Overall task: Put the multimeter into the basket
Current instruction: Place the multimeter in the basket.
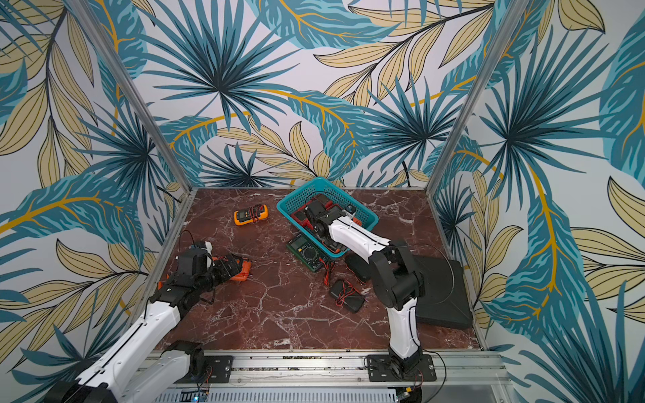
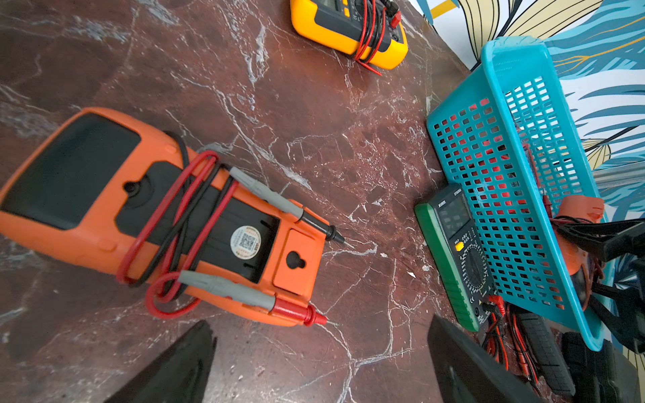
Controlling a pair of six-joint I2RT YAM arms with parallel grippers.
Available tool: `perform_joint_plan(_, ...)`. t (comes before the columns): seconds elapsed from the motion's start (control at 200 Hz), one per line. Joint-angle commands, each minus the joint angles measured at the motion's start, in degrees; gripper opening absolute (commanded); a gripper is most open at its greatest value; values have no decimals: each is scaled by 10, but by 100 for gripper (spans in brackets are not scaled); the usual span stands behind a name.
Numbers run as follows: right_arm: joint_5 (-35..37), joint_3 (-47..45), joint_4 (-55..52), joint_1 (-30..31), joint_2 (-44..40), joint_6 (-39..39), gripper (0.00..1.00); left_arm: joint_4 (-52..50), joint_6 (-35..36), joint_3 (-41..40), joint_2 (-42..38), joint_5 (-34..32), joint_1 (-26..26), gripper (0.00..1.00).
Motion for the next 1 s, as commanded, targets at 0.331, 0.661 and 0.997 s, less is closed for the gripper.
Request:
perform_joint_plan(0.331,9,-29,-17,-10,1,1,40,12,8,12,-3,-1,4,100)
perform_joint_plan(0.661,10,-12,-12,-20,19,-22,67,0,11,16,-10,-8,4,100)
perform_joint_plan(0.997,10,-7,2,-20,-5,-67,100,-29,10,19,-39,-34,4,100)
